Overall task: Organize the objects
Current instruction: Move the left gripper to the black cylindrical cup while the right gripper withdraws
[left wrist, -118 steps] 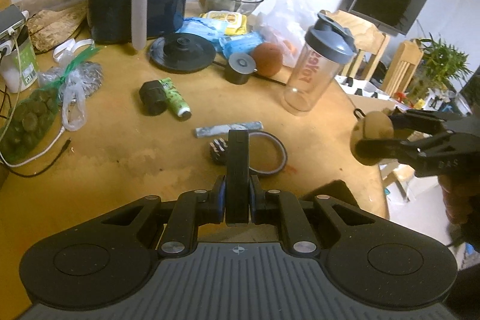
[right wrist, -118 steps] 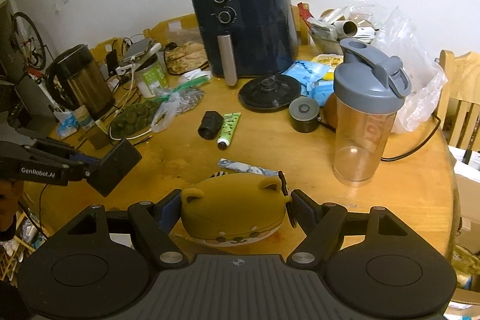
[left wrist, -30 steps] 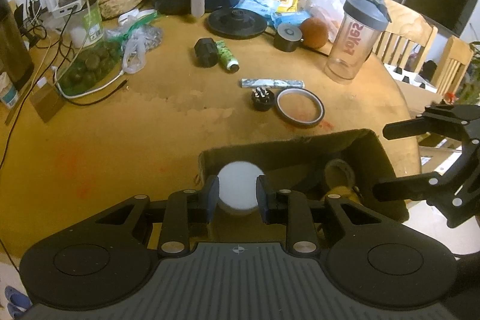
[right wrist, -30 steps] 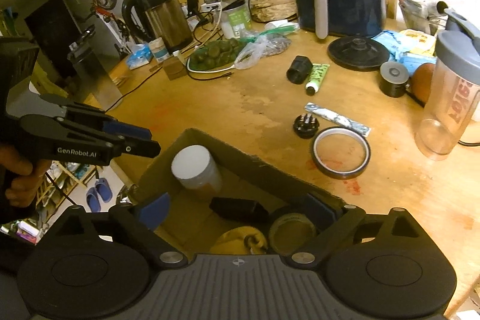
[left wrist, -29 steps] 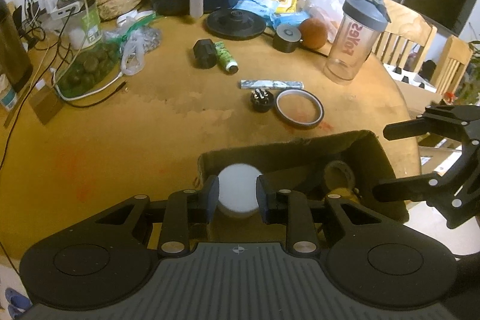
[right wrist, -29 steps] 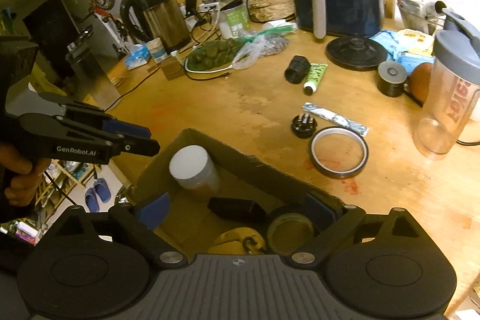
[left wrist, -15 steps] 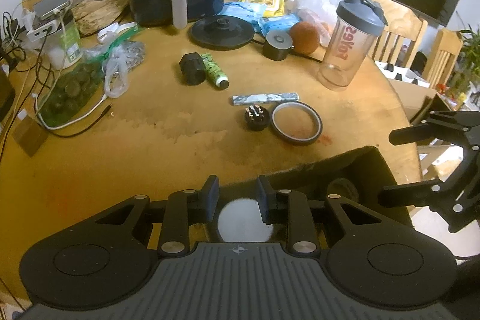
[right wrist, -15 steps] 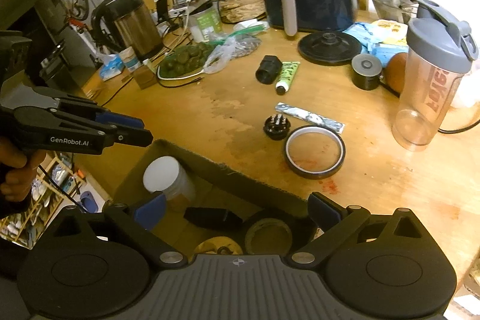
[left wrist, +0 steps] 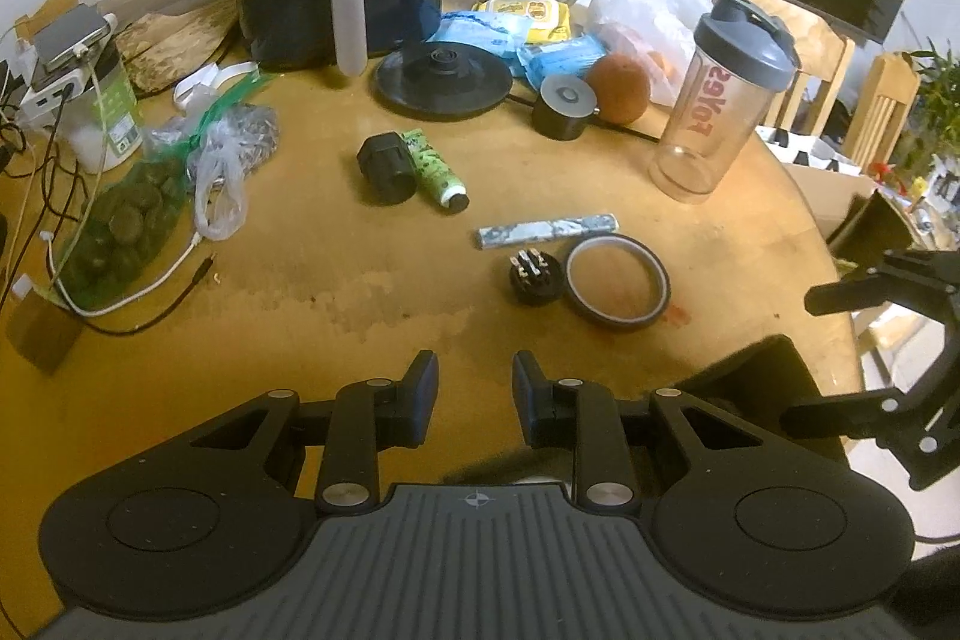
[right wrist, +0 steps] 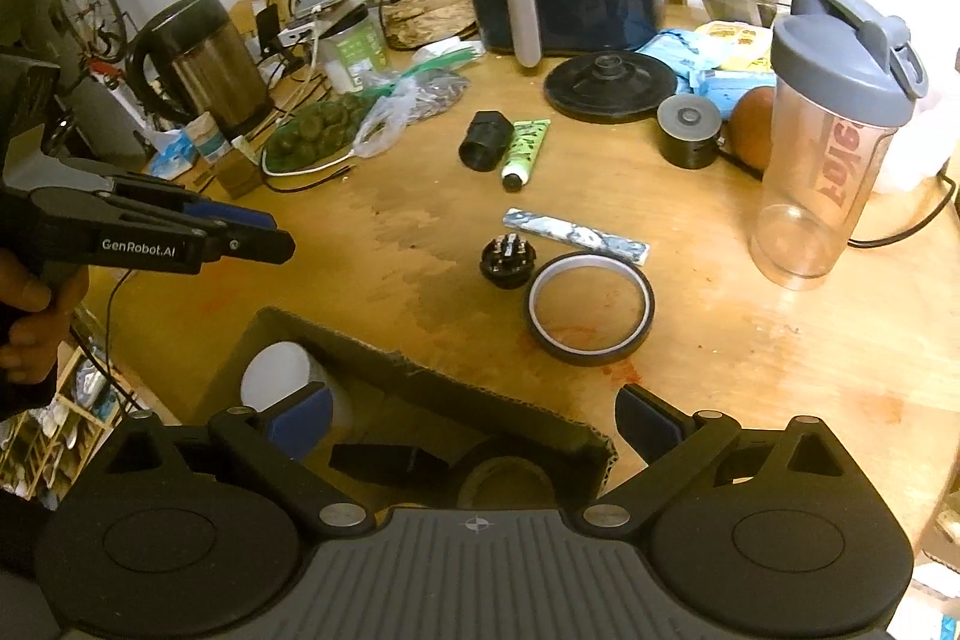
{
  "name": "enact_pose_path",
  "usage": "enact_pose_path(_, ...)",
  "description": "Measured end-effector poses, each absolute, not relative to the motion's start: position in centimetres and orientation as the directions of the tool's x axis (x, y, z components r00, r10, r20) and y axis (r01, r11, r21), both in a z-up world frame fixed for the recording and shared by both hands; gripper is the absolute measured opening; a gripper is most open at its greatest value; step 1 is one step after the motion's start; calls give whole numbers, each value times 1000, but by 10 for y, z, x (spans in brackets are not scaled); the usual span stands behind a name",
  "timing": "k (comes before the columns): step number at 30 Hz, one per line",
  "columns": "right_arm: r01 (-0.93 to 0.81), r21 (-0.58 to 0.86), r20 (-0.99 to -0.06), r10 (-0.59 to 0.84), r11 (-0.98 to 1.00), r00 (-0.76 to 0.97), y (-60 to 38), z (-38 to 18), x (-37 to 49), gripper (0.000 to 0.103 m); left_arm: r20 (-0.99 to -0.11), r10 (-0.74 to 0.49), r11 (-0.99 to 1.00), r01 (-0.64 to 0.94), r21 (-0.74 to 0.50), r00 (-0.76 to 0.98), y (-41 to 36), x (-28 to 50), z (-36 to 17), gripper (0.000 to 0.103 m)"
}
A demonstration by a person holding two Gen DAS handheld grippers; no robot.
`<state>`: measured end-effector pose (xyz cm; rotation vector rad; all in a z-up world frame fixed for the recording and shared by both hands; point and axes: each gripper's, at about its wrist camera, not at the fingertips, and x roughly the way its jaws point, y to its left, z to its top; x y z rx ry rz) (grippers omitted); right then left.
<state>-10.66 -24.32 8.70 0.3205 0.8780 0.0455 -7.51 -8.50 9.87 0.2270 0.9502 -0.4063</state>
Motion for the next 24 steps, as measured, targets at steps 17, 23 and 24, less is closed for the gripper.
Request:
enact_pose_path(17,162,275,-766,114,948,633,-249,84,-82,100,-825,-268,896,444,-24,498,-82,-24,93,27)
enact_pose_path(23,193,265,-773,89,945,628,-252,83,-78,100,-825,-256,908,418,-27,504,-82,-1,88,28)
enact_pose_path(24,196,263,-774,86,945,628,-252,83,-77,100,-824,-256,910,413,-30,506,-82,3,87,29)
